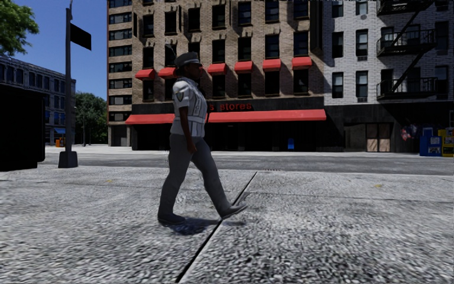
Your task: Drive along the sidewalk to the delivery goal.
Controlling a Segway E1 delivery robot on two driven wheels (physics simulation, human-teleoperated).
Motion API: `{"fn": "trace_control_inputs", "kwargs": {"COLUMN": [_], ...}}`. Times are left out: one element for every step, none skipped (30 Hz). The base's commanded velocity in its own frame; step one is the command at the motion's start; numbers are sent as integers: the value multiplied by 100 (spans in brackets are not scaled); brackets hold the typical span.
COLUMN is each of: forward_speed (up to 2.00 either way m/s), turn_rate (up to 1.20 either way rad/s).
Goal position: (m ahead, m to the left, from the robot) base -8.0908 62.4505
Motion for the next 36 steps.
{"fn": "trace_control_inputs", "kwargs": {"forward_speed": [124, 124, 124, 124, 124, 124, 124, 124, 124, 124, 124, 124, 124, 124, 124, 124, 124, 124, 124, 124, 124, 124, 124, 124, 124, 124, 124, 124, 124, 124, 124, 124, 124, 124, 124, 124], "turn_rate": [77, 77, 77, 77, 77, 77, 77, 77, 77, 77, 77, 77, 77, 77, 77, 77, 77, 77, 77, 77, 77, 77, 77, 77, 77, 77, 77, 77, 77, 77, 77, 77, 77, 77, 77, 77]}}
